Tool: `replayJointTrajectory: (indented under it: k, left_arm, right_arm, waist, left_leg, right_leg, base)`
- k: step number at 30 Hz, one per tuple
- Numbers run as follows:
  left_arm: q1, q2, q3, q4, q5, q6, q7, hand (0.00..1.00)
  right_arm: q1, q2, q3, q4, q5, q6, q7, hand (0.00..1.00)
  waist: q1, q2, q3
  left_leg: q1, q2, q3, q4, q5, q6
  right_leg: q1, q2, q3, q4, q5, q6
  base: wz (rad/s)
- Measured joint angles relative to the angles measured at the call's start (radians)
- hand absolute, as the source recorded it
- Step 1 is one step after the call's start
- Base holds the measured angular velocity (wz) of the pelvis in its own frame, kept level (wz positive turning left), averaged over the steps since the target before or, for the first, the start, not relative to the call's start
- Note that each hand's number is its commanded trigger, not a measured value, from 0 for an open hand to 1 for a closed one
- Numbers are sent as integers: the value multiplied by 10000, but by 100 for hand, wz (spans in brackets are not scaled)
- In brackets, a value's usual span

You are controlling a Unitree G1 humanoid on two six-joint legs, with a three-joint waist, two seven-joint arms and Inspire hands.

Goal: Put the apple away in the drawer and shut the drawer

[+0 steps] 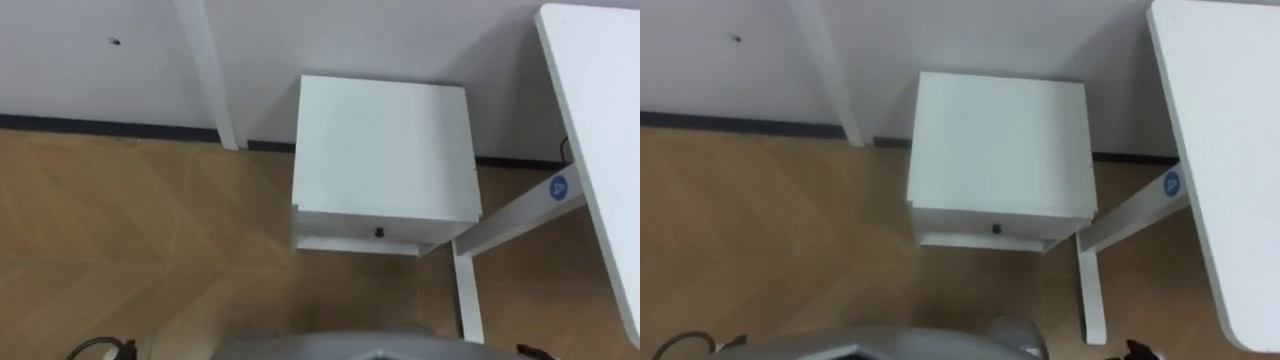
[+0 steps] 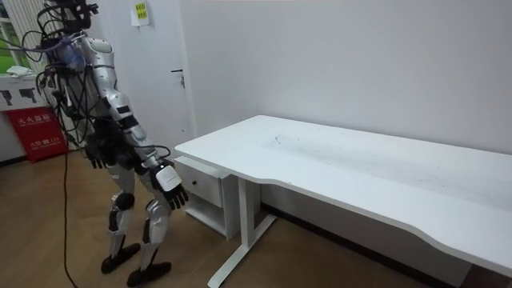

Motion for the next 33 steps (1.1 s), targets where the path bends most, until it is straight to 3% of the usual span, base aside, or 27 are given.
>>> replayJointTrajectory:
  k: [1,2,3,4,5,6,8,11,13,16,17,26,33]
  left_arm:
    - [-95,2,15,128,-2,7,6,0]
    - [-73,22,47,202,8,14,-9,0]
    - [-50,66,72,236,8,37,-36,0]
    - [-74,-22,132,339,12,153,-78,0]
    - [-83,-112,215,432,67,227,-190,0]
    - [-88,-155,241,431,51,252,-228,0]
    - [-252,-268,244,443,-17,356,-233,0]
    - [-174,-407,291,443,-6,764,-283,0]
    - [-42,-429,329,456,7,928,-401,0]
    - [42,-441,406,454,9,998,-485,0]
    - [80,-446,408,457,6,997,-507,0]
    - [411,-494,410,395,51,996,-724,0]
    - [750,-642,407,174,-7,1249,-984,0]
  right_arm:
    - [-51,23,3,-71,62,36,-10,0]
    - [-198,35,-4,-118,-16,58,-10,0]
    - [-244,52,-6,-144,-70,55,-11,0]
    - [-261,-7,8,-63,-158,79,-16,0]
    - [-263,-3,92,141,-48,151,25,0]
    - [-261,8,131,251,56,169,62,0]
    - [-288,134,241,594,211,341,331,0]
    - [-359,317,258,745,253,509,778,0]
    - [-294,396,273,768,367,618,942,0]
    - [-138,442,271,798,407,784,1269,0]
    - [-31,436,275,827,413,784,1317,0]
    - [258,461,478,1197,642,1000,1943,0]
    - [255,499,494,1192,1012,1010,1939,0]
  waist:
    - [45,50,-22]
    - [59,47,-8]
    - [7,-32,-38]
    - [-156,75,74]
    - [-164,209,36]
    - [-167,222,41]
    - [-170,200,55]
    - [115,-9,57]
    - [101,-106,71]
    - [68,-203,22]
    - [49,-196,18]
    - [-16,192,-112]
    - [3,162,-105]
  left_leg:
    - [18,3,-434,63,-9,-17]
    - [-19,46,-521,205,-132,-246]
    - [-44,62,-480,321,-275,-498]
    - [-7,418,-340,577,-597,-880]
    - [-7,721,47,847,-520,-1023]
    - [3,821,230,887,-469,-1081]
    - [256,994,698,110,-421,-1102]
    - [368,1017,753,-6,-422,-1102]
    - [394,1022,755,69,-458,-1106]
    - [375,1094,646,187,-607,-1171]
    - [379,1200,620,264,-627,-1202]
    - [927,1184,611,6,-592,-1257]
    - [1367,1046,613,-705,-387,-1220]
  right_leg:
    - [-450,95,166,-343,-359,-16]
    - [-747,203,281,-1535,-302,-102]
    - [-699,193,270,-2241,200,-223]
    - [-490,373,72,-2271,170,-70]
    - [-197,539,73,-2316,142,-120]
    - [-82,571,119,-2344,134,-133]
    - [25,630,164,-2326,23,-101]
    - [164,668,-158,-2287,-122,-194]
    - [252,658,-259,-2302,-207,-264]
    - [286,690,-309,-2249,-330,-298]
    - [382,691,-318,-2275,-303,-328]
    - [850,679,-382,-2328,-314,-369]
    - [1167,709,-378,-2756,-295,-247]
  base:
    - [-14]
    - [-9]
    - [18]
    - [44]
    - [49]
    - [55]
    - [54]
    - [5]
    - [8]
    - [15]
    - [6]
    - [0]
    - [0]
